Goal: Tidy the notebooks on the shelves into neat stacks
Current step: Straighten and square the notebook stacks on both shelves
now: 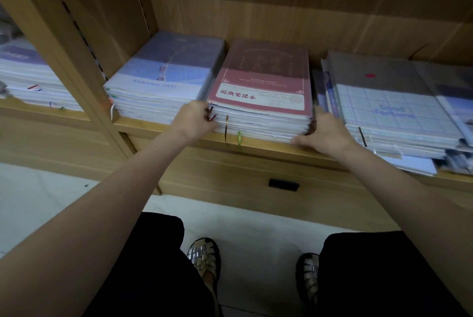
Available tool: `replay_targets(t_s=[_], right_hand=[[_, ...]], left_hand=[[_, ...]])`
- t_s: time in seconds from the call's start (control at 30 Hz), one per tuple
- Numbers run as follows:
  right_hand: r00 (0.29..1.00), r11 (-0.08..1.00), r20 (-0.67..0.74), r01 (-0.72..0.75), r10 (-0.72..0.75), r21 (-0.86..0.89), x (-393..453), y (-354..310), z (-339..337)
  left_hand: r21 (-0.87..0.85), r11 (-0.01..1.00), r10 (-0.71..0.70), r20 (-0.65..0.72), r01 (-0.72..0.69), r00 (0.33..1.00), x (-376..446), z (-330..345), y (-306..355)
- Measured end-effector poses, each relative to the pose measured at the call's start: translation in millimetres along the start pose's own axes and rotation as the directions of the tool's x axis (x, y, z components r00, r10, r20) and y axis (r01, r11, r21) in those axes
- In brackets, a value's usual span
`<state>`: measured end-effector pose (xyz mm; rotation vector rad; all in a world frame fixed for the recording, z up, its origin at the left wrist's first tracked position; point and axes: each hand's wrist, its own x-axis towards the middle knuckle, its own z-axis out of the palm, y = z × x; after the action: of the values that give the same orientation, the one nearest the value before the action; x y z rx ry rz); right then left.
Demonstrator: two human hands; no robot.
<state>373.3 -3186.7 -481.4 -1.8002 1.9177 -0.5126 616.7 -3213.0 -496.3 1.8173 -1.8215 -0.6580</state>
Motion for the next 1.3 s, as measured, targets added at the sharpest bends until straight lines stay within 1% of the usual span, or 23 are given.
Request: replay_targets(t_s=[0.03, 0.07, 0.1, 0.13, 0.27, 0.4, 0.43, 0.5, 0.6, 0.67, 0.7, 0.77, 0.87, 1.0, 1.17, 1.3], right_hand=[[0.999, 0.999, 0.001, 0.033, -0.033, 0.03, -4, -3, -4], [0.997, 0.995, -0.018, 0.077, -0.075, 0.068, -7, -4, -6], [0.991, 0.986, -0.047, 0.129, -0.125, 0.107, -9, -5, -8], [0.985, 0.978, -0.07, 0.165, -0.157, 0.13, -9, -4, -8], [0.984, 0.979, -0.119, 0.149, -0.133, 0.136, -2, 2, -5], [0.979, 0.981, -0.127, 0.174, -0.162, 0.09, -2, 4, -5], [0.978, 0.981, -0.127, 0.175, -0.164, 0.079, -2, 4, -5], [0.98, 0.981, -0.118, 0.17, -0.159, 0.098, -4, 1, -4], [0.99, 0.97, -0.126, 0.085, -0.057, 0.226, -5, -3, -6], [0.994, 0.961, -0.113, 0.025, 0.006, 0.274, -4, -2, -8], [0.995, 0.961, -0.101, 0.017, 0.011, 0.275, -3, -2, -8], [0.995, 0.967, -0.095, 0.046, -0.023, 0.25, -5, -5, -8], [0.991, 0.965, -0.116, 0.09, -0.063, 0.246, -7, -8, -7], [0.992, 0.961, -0.105, 0.096, -0.071, 0.258, -6, -7, -9], [0.991, 0.963, -0.104, 0.108, -0.084, 0.248, -7, -6, -8], [0.992, 0.966, -0.088, 0.105, -0.086, 0.236, -10, -6, -10]], left_hand=[[-0.172, 0.985, 0.033, 0.013, -0.03, 0.999, -1, -6, 4], [-0.341, 0.939, 0.054, 0.005, -0.049, 0.999, -3, -11, 7], [-0.437, 0.898, 0.054, -0.009, -0.052, 0.999, -4, -15, 10], [-0.454, 0.89, 0.039, -0.015, -0.041, 0.999, -5, -18, 11], [-0.382, 0.924, 0.013, -0.009, -0.015, 1.0, -3, -14, 10], [-0.269, 0.961, 0.045, -0.091, -0.068, 0.995, -3, -6, 9], [-0.262, 0.963, 0.046, -0.105, -0.072, 0.993, -4, -5, 9], [-0.331, 0.942, 0.017, -0.116, -0.055, 0.993, -6, -7, 8], [-0.411, 0.911, -0.008, -0.067, -0.02, 0.998, -6, -12, 9], [-0.398, 0.917, -0.004, 0.011, 0.008, 1.0, -7, -14, 9], [-0.39, 0.92, -0.005, 0.042, 0.021, 0.999, -7, -13, 10], [-0.368, 0.929, -0.012, 0.04, 0.026, 0.999, -7, -11, 10], [-0.29, 0.957, -0.015, -0.023, 0.008, 1.0, -5, -11, 10], [-0.208, 0.978, -0.008, -0.044, -0.001, 0.999, -5, -12, 10], [-0.118, 0.992, 0.041, -0.099, -0.052, 0.994, -8, -10, 6], [-0.117, 0.99, 0.069, -0.066, -0.076, 0.995, -10, -11, 7]])
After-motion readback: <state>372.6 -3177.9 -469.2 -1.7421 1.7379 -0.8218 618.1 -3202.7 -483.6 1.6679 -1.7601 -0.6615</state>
